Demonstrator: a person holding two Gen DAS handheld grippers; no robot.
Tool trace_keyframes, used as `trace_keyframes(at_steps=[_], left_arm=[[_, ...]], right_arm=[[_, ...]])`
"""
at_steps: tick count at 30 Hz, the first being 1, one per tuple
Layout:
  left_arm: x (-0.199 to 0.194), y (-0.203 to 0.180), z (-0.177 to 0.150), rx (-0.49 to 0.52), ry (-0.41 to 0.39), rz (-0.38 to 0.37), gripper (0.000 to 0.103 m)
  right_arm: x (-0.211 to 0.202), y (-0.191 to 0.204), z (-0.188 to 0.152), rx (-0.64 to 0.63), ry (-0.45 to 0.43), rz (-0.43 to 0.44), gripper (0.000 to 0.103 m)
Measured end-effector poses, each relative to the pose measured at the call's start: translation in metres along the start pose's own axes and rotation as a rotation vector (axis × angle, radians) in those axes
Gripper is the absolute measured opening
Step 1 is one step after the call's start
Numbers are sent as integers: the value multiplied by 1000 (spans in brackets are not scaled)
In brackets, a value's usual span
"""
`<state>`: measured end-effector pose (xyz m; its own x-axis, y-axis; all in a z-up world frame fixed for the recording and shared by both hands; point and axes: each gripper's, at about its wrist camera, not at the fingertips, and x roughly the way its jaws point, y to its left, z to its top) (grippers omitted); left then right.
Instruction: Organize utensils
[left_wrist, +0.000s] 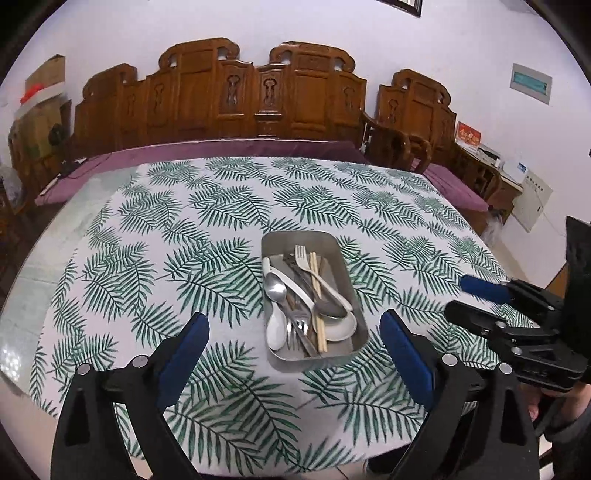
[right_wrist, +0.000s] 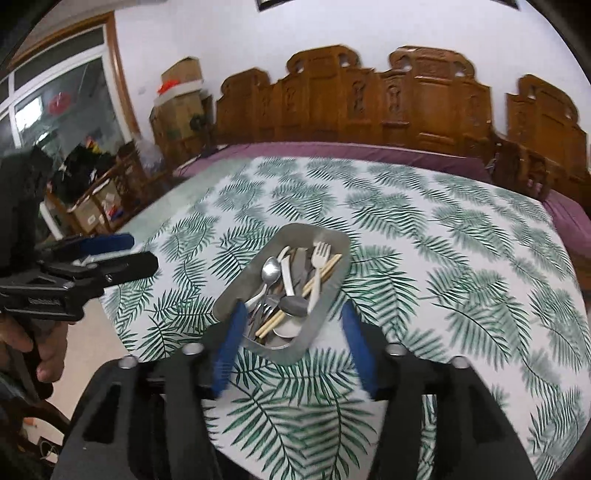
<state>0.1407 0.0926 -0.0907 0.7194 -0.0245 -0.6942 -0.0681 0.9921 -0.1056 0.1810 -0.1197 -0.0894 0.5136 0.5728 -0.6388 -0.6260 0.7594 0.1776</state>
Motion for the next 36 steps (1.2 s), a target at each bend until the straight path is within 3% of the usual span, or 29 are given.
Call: trace_keyframes(at_steps=[4,6,15,36], left_arm=[[-12,-16,-9,20,-14,4,93],[-18,-24,-14,31,-29,-1,95],[-52,-56,-23,53,-78,-30,95],[-168,-97,6,88,-294,-76,95]], right_arm=[[-31,-6,-13,33,-48,-63,95],[-45,-9,-19,53,-66,-82,100],[-107,-9,-27,78,-146,-176,100],[-227,8,-5,51,-384,-290,100]])
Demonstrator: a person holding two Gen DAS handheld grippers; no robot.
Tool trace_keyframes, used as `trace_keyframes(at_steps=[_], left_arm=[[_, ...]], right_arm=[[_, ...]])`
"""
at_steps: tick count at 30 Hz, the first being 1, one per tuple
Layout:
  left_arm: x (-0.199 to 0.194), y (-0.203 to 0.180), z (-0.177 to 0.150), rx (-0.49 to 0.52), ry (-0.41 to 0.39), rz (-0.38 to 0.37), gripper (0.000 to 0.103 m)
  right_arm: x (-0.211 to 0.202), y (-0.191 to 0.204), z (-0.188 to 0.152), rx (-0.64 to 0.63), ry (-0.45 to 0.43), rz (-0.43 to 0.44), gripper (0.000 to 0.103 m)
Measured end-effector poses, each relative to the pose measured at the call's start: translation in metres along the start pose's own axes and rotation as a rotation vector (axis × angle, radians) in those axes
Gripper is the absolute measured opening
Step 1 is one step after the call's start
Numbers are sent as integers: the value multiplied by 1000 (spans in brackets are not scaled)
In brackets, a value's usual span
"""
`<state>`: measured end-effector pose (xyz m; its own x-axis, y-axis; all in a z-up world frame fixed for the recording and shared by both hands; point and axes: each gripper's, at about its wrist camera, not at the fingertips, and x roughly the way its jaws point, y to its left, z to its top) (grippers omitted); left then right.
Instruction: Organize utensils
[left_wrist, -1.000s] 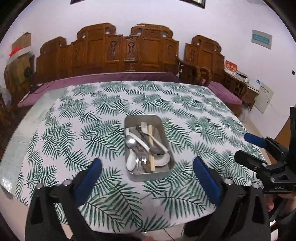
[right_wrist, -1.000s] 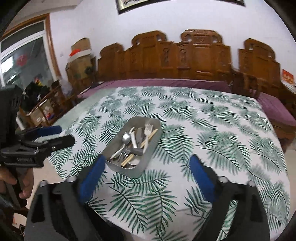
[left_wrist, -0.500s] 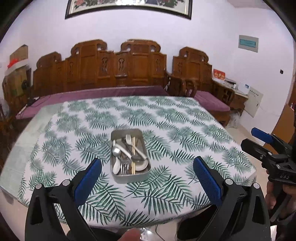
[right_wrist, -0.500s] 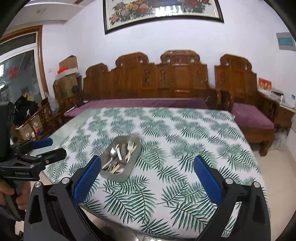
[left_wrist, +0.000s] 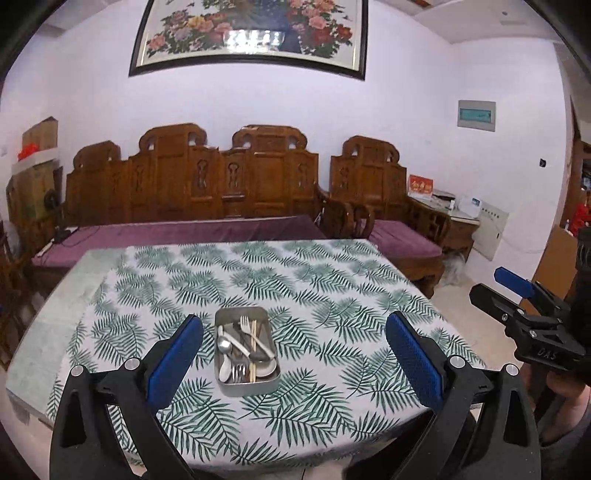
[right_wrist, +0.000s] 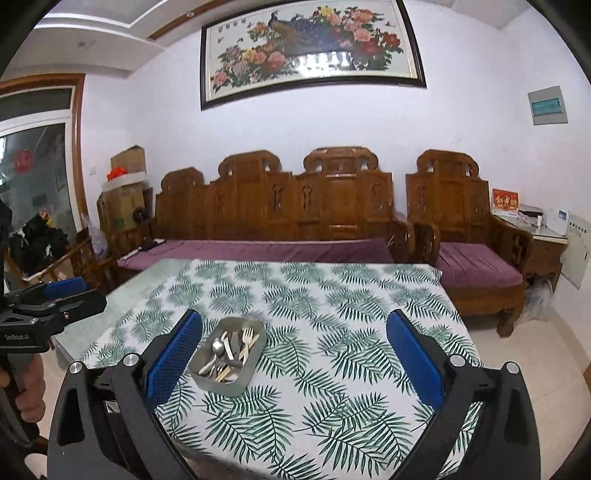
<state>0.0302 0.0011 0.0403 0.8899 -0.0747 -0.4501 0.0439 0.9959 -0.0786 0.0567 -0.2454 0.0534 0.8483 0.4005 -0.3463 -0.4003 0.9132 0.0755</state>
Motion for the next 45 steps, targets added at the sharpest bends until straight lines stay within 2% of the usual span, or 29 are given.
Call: trace_keyframes(at_steps=[14,45], left_arm=[[-31,-18,10,28,-69,-32,95],[-37,-15,2,17,-81,-2,95]], right_arm=[[-37,16,19,-24,-72,54,100],[-29,20,14,-15,-45,72,100]])
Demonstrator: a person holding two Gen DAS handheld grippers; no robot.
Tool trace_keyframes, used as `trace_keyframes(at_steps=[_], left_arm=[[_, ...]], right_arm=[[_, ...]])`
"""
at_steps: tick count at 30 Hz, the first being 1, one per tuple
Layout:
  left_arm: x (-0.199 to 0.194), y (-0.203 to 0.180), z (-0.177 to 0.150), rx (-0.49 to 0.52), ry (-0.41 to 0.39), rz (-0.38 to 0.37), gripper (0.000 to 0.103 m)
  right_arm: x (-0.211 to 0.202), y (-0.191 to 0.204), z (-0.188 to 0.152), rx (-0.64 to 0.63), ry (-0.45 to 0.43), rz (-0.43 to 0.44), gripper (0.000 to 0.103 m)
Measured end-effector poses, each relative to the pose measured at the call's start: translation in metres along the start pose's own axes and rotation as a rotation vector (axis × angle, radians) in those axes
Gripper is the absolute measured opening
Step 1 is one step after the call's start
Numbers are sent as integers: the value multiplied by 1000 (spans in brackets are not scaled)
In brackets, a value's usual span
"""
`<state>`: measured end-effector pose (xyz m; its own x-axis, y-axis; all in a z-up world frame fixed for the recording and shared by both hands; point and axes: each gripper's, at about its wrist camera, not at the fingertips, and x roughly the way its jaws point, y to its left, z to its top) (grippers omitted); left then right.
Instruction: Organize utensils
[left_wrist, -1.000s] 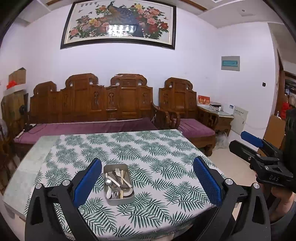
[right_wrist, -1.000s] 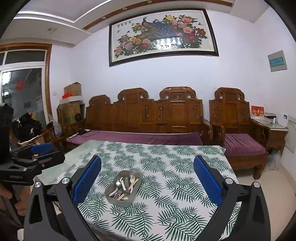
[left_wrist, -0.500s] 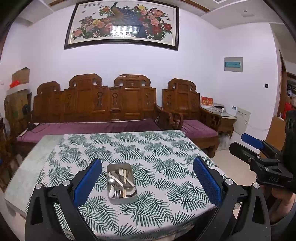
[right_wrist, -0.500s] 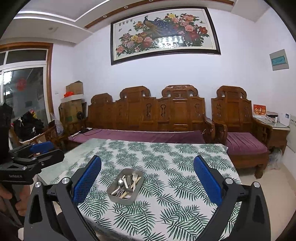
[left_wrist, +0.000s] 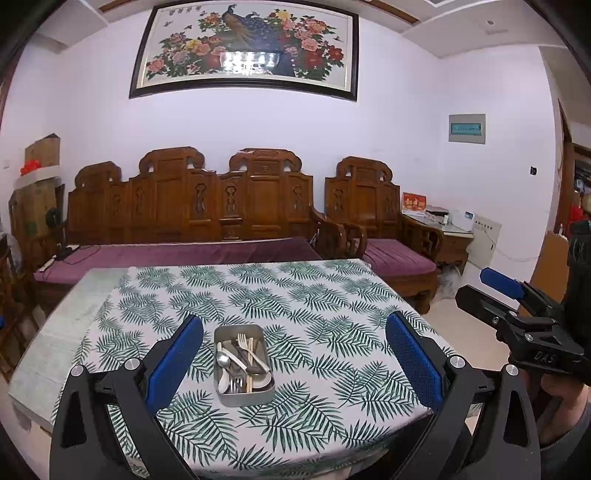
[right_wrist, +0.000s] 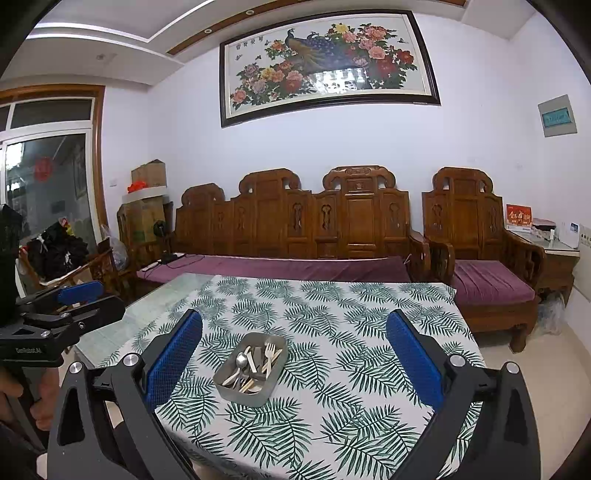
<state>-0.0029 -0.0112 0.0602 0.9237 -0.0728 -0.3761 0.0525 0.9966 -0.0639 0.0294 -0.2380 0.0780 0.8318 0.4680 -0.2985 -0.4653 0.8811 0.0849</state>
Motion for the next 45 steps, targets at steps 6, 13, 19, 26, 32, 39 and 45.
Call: trace_keyframes(at_steps=[6,13,19,26,32,39,45], left_arm=[[0,0,0,-3,-5,2,95],[0,-1,-1,-2,-6,5,95],[0,0,-1,-3,-11,8,95],[-1,1,-1,-4,-13,8,95],[-1,1,-1,-4,-13,9,95],[-1,1,-1,-4,-14,9,95],[0,1,-1,-6,-15,5,95]], right_arm=[[2,0,-2,2,3,2,100],[3,0,-1,3,5,2,100],[5,1,-3,5,9,5,100],[5,2,-3,5,9,6,100],[5,2,-3,7,10,7,100],[5,2,-3,7,10,7,100],[5,2,-3,8,9,7,100]])
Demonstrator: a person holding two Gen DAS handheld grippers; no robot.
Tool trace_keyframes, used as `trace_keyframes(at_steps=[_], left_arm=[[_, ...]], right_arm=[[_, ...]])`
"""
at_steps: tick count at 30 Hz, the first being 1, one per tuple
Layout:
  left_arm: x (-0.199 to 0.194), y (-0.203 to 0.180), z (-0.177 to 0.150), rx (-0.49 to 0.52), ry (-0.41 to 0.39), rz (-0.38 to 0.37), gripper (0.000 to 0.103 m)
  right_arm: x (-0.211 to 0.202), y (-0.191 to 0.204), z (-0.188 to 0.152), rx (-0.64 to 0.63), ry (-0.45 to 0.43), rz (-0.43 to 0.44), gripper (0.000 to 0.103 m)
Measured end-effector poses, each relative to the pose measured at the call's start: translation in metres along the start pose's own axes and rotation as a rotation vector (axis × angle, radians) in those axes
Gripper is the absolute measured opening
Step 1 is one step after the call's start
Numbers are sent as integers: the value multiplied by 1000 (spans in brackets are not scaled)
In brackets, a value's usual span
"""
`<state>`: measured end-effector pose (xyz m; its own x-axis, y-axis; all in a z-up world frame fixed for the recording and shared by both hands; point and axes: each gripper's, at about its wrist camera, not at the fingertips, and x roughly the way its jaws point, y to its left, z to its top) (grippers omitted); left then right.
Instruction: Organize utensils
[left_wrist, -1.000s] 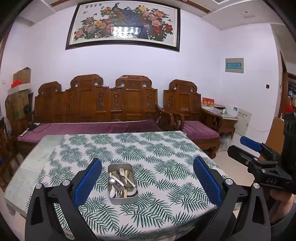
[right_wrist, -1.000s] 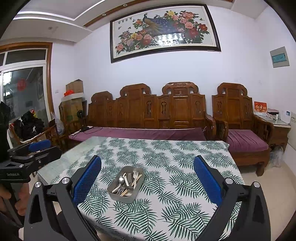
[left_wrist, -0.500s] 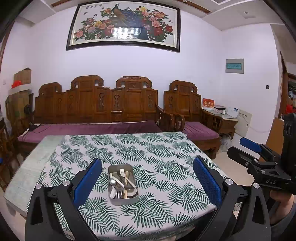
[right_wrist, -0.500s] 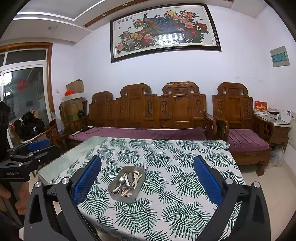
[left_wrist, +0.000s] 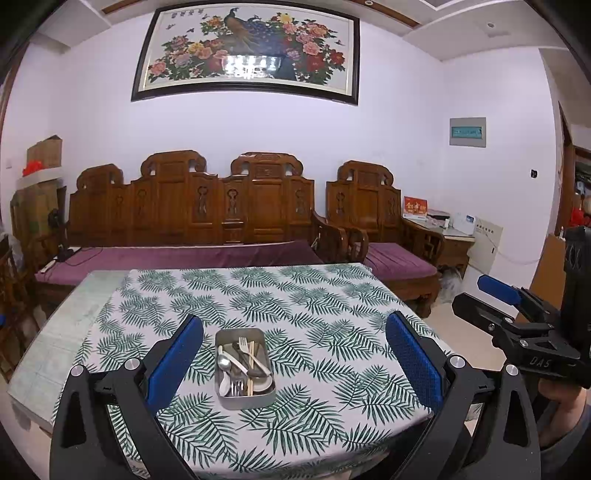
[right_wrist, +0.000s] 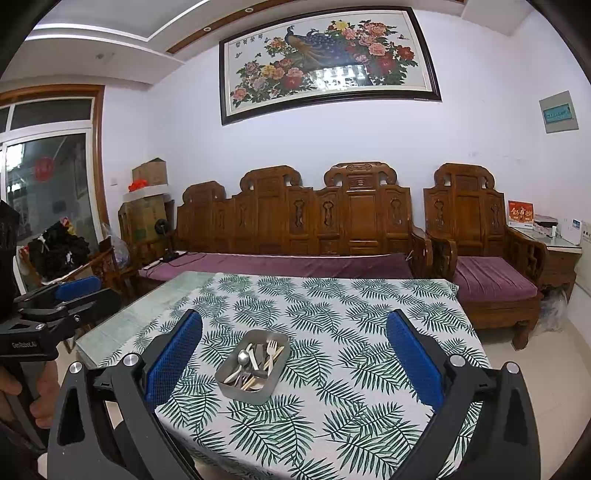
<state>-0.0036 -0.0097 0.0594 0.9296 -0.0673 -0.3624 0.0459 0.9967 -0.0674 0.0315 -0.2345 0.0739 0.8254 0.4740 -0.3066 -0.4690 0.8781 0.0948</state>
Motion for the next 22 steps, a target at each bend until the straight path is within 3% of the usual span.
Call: trace_keyframes(at_steps=[22], left_arm=[[2,1,0,1,7,-7,95]], right_arm=[[0,0,0,0,2,1,100]])
